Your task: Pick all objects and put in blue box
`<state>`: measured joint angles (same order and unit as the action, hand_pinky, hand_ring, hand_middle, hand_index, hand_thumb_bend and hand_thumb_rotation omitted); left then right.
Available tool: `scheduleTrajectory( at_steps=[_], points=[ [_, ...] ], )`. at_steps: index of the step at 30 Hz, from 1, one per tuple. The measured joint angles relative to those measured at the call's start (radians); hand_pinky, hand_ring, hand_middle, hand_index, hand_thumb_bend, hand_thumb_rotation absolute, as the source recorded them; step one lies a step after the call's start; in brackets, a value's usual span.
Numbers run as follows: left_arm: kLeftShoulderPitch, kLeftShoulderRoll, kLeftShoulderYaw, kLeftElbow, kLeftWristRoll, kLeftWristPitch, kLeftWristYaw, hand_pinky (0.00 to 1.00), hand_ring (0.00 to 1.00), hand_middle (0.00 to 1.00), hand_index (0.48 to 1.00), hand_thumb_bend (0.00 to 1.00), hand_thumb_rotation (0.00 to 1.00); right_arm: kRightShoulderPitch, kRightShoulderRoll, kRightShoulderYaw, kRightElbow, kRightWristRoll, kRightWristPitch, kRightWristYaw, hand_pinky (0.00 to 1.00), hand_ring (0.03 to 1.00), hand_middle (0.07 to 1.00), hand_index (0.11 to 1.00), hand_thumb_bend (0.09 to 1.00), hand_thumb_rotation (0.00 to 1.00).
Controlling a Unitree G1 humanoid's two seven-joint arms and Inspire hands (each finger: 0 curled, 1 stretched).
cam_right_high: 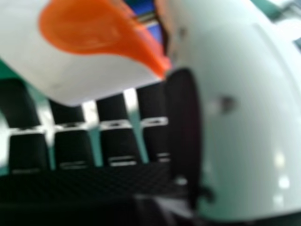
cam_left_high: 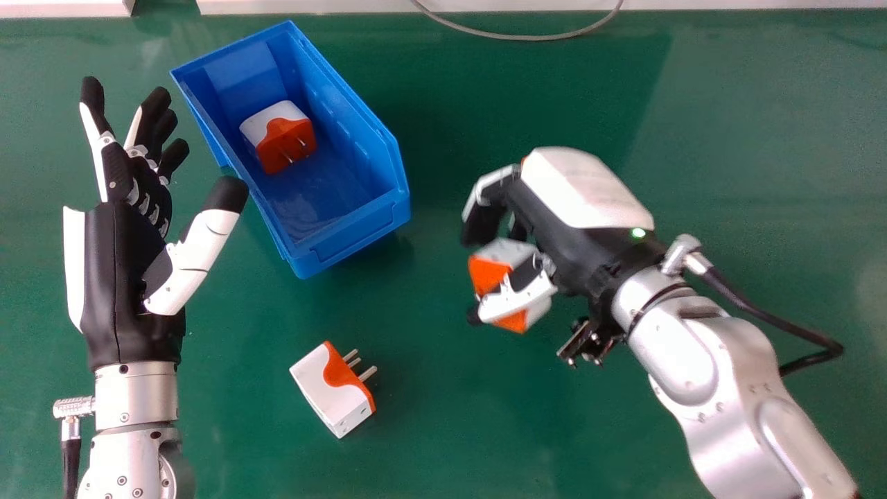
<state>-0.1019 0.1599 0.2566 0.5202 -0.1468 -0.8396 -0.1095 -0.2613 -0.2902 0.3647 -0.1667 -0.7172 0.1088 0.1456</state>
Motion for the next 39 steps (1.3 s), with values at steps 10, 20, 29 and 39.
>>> scheduleTrajectory(
  at_steps=[10,20,29,39],
  points=[
    [0.008,-0.002,0.001,-0.016,0.01,0.002,0.011,0.91,0.94,0.94,0.92,0.84,0.55,0.001,0.041,-0.039,-0.092,0.036,-0.08,-0.09,0.32,0.414,0.5,0.527,0.493,0.0],
    [0.008,-0.001,0.003,-0.013,0.009,0.002,0.011,0.91,0.94,0.93,0.918,0.85,0.55,-0.149,0.136,-0.014,-0.007,-0.033,-0.162,-0.232,0.3,0.404,0.493,0.546,0.491,0.0],
    [-0.004,0.003,0.004,0.009,-0.002,-0.001,-0.002,0.91,0.94,0.94,0.923,0.86,0.55,-0.5,0.279,0.071,0.593,-0.067,-0.302,-0.483,0.31,0.421,0.506,0.535,0.493,0.0],
    [-0.001,0.006,0.006,0.009,0.019,0.0,0.024,0.91,0.94,0.93,0.922,0.86,0.56,-0.817,0.398,0.162,1.225,-0.105,-0.443,-0.745,0.33,0.46,0.538,0.487,0.493,0.0]
  ],
)
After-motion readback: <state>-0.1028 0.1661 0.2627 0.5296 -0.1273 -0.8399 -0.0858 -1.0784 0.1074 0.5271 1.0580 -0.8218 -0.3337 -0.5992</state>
